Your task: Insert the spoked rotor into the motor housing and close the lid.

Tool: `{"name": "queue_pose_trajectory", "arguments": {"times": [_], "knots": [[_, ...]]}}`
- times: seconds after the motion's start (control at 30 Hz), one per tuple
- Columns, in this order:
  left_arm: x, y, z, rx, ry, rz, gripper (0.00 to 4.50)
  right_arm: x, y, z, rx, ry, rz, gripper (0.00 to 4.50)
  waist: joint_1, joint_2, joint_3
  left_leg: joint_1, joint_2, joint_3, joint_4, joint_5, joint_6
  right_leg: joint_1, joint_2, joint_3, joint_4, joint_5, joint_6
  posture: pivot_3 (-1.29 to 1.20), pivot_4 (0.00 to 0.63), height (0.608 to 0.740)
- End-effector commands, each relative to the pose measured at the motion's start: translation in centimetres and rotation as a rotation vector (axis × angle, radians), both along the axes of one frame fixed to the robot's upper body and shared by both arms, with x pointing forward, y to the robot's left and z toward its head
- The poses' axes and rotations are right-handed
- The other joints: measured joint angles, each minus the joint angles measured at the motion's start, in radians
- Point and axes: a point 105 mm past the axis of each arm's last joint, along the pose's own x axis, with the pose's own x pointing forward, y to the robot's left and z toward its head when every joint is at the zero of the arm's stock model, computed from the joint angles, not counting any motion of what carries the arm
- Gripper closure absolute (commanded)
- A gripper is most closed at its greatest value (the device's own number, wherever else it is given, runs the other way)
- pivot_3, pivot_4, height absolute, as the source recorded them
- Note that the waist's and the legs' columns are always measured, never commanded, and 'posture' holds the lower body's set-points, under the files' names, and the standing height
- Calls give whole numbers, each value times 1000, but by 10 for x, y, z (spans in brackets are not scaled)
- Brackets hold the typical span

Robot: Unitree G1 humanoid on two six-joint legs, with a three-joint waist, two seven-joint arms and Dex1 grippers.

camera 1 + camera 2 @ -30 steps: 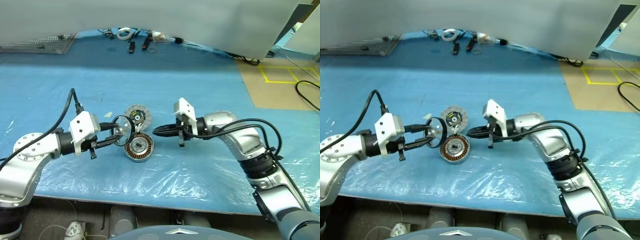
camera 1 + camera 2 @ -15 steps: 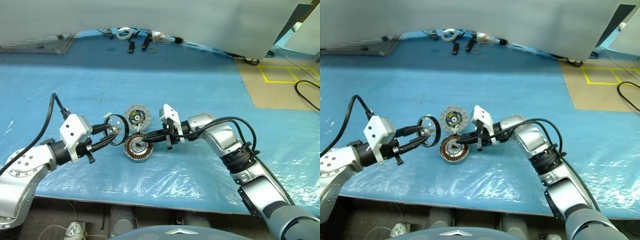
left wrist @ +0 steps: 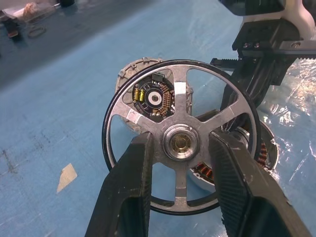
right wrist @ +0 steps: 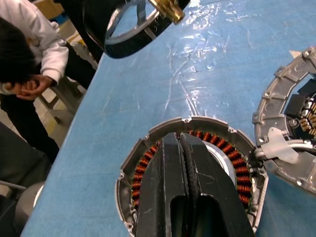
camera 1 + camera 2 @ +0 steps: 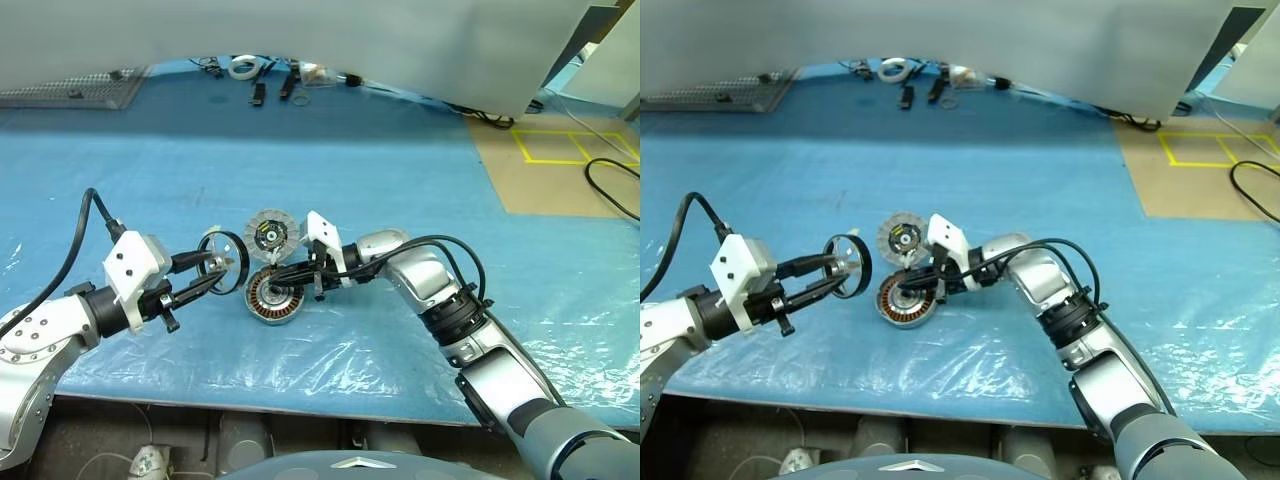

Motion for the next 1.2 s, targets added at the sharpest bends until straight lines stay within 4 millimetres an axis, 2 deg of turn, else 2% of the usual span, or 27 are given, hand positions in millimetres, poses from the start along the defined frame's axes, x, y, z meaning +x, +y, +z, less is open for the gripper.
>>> {"name": "queue_pose_trajectory", "arguments": {"times": [0.03, 0.13, 0.3, 0.4, 0.53, 0.7, 0.8, 0.93, 1.0, 1.13, 1.2], "knots": [[0, -8, 7, 14, -44, -29, 2770, 2, 9, 7, 17, -45, 25, 4500, -3, 0, 0, 0, 0, 0, 0, 0, 0, 0, 0, 0, 0, 0, 0, 0, 150, 740], [2, -10, 7, 10, -46, -32, 2770, 2, 14, 9, 28, -48, 34, 4500, -4, 0, 0, 0, 0, 0, 0, 0, 0, 0, 0, 0, 0, 0, 0, 0, 150, 740], [3, -9, -2, 47, -34, -42, 2770, -4, 26, -4, -4, -85, 68, 4500, -4, 0, 0, 0, 0, 0, 0, 0, 0, 0, 0, 0, 0, 0, 0, 0, 150, 740], [5, -10, 0, 42, -44, -43, 2770, -4, 23, -26, -82, -138, 76, 4500, -5, 0, 0, 0, 0, 0, 0, 0, 0, 0, 0, 0, 0, 1, 1, 0, 150, 740], [5, -14, 0, 34, -46, -51, 2770, -7, 22, -33, -87, -115, 81, 4500, -5, -1, 0, 1, 0, 0, 0, 0, 0, 0, 0, 0, 1, 0, 0, 0, 150, 740], [6, -18, 1, 19, -55, -61, 2770, -1, 18, -42, -112, -136, 46, 4500, -6, -1, -1, 1, 0, 0, 0, 0, 0, 1, 0, 0, 1, 0, 0, 0, 150, 740], [8, -20, 2, 14, -61, -67, 2770, -2, 19, -33, -57, -79, 30, 4500, -6, -1, -1, 2, 0, 0, 0, 0, 0, 1, 0, 0, 1, 0, -1, 0, 150, 740], [9, -20, 2, 17, -65, -68, 2770, -1, 20, 6, 126, 69, 22, 4500, -5, -1, -1, 1, 0, 0, 1, 0, 0, 1, 0, 0, 1, -1, -1, 0, 150, 740], [10, -20, 2, 15, -64, -68, 2770, 1, 15, 18, 155, 100, 27, 4500, -4, -1, -1, 1, 0, 0, 1, 0, 0, 1, 0, 0, 1, 0, -1, 0, 150, 740], [10, -20, 1, 16, -65, -69, 2770, -1, 7, 19, 126, 94, 41, 4500, -3, -1, -1, 1, 0, 0, 0, 0, 0, 1, 0, 0, 0, 1, 1, 0, 150, 740], [10, -21, 1, 15, -66, -69, 2770, -1, 6, 10, 80, 54, 40, 4500, -4, -1, -1, 1, 0, 0, 0, 0, 0, 1, 0, 0, 0, 1, 1, 0, 150, 740]]}}
